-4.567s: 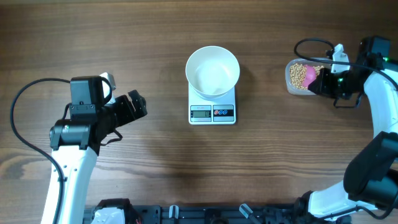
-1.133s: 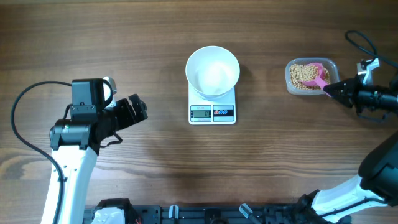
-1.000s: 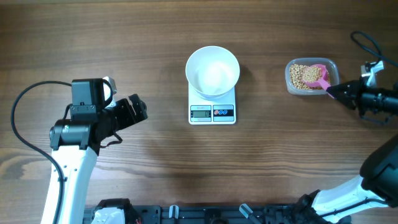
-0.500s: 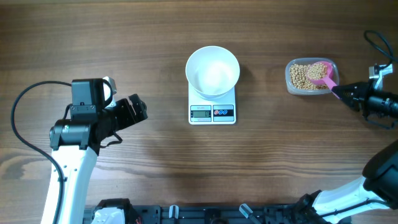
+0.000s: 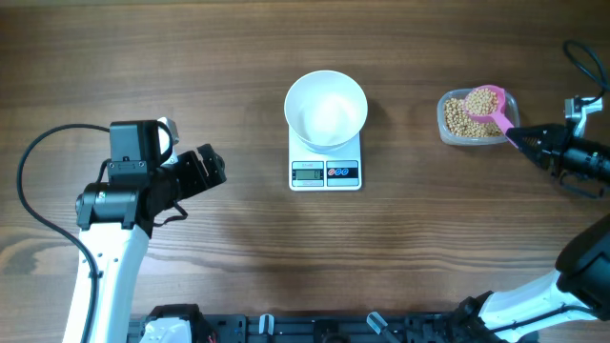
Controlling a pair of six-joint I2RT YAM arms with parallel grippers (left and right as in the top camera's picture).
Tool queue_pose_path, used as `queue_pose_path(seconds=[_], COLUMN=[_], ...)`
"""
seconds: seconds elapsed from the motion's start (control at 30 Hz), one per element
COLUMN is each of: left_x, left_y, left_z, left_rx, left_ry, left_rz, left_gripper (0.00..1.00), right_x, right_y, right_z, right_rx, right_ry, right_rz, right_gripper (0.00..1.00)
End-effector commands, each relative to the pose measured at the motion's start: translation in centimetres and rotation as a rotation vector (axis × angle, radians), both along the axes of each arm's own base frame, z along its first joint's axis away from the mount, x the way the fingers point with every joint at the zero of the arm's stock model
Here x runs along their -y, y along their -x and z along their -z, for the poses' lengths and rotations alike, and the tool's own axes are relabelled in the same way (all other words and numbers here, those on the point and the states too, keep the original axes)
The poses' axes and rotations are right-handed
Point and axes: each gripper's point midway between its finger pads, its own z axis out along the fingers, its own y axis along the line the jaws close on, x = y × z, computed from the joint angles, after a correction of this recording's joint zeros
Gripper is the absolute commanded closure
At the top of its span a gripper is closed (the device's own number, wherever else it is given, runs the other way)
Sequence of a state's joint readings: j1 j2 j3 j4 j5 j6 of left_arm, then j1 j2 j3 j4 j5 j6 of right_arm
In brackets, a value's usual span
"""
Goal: Scoop item into bowl and weigh 150g on scale
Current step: 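Drag the scoop through the soybeans and lift it filled, right gripper, then carry the filled pink scoop left over the white bowl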
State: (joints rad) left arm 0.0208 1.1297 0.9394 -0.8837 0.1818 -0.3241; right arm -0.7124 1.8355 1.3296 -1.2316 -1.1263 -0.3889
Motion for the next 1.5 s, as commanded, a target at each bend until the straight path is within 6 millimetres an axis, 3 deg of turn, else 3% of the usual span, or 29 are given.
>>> queue_pose_path(seconds=[0.0, 0.83, 1.47], left_x=[0.1, 0.1, 0.1], left_y=[0.1, 0.1, 0.1], left_z=[0.2, 0.2, 0.2], left_rx=[-0.010, -0.009, -0.009], left_ry=[0.014, 0.013, 0.013], left_rz=[-0.005, -0.004, -0.004], left_gripper=[0.00, 0.00, 0.00], right_x=[-0.2, -2.0, -6.4], right_y=[-0.4, 0.7, 1.2], right_z=[-0.3, -2.9, -5.3], right_rx=[0.046, 0.130, 0.155], right_ry=[-0.060, -0.161, -0.225], right_rz=[0.005, -0.024, -0.127], right_gripper=[0.96, 0.96, 0.96])
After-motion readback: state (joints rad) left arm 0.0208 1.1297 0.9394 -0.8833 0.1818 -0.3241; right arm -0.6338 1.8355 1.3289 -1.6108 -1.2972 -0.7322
